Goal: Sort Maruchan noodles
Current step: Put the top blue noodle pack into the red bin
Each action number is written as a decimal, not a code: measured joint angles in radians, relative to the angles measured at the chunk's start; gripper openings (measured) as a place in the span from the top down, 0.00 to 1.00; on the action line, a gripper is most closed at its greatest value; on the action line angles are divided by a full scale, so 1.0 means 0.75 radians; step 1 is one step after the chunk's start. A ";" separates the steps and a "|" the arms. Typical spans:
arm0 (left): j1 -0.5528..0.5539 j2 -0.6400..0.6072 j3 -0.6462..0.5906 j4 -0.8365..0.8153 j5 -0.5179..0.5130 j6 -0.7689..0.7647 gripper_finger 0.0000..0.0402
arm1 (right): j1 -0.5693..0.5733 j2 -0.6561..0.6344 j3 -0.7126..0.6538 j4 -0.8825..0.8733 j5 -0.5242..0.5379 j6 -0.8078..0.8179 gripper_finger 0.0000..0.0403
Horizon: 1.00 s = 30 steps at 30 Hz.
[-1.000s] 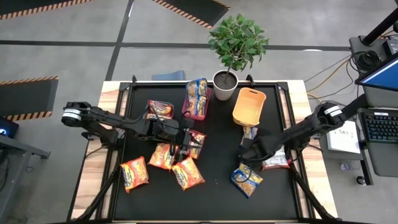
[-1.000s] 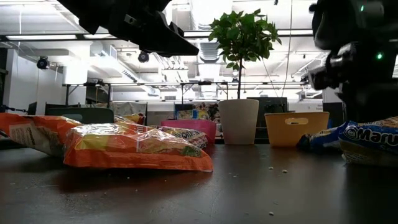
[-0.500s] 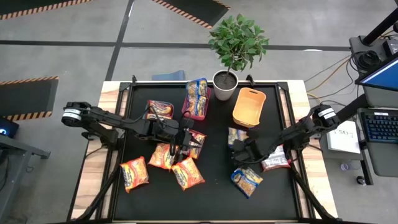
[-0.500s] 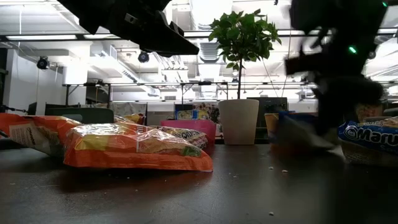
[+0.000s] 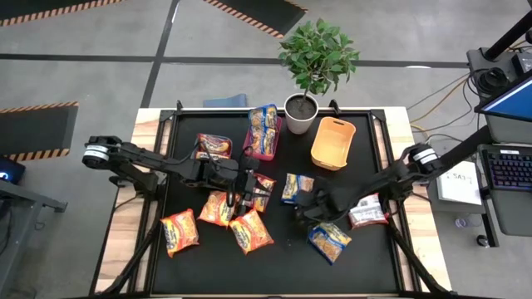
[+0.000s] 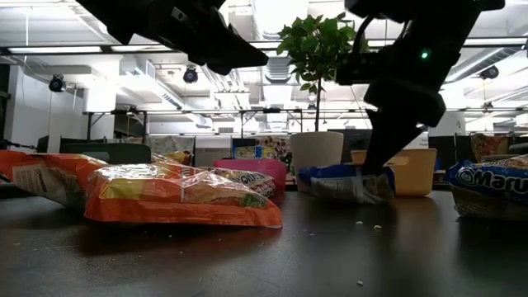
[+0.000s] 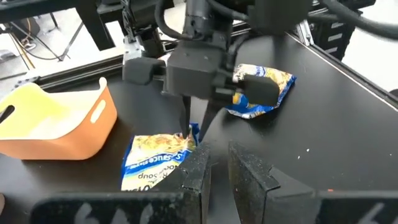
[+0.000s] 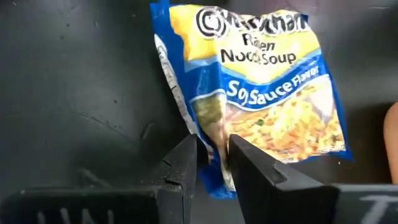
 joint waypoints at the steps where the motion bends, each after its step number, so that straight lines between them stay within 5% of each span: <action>1: 0.000 0.005 0.000 0.004 0.000 -0.010 0.91 | 0.000 0.014 0.009 -0.001 -0.003 0.000 0.79; 16: 0.000 0.180 0.010 0.121 0.000 -0.033 0.91 | 0.022 -0.154 -0.015 -0.064 -0.099 -0.232 0.81; 24: 0.006 0.239 0.011 0.248 0.001 -0.023 0.91 | -0.050 -0.342 -0.255 0.250 -0.053 -0.452 0.81; 30: 0.006 0.240 0.011 0.278 0.001 -0.087 0.91 | -0.096 -0.531 -0.497 0.593 -0.055 -0.288 0.81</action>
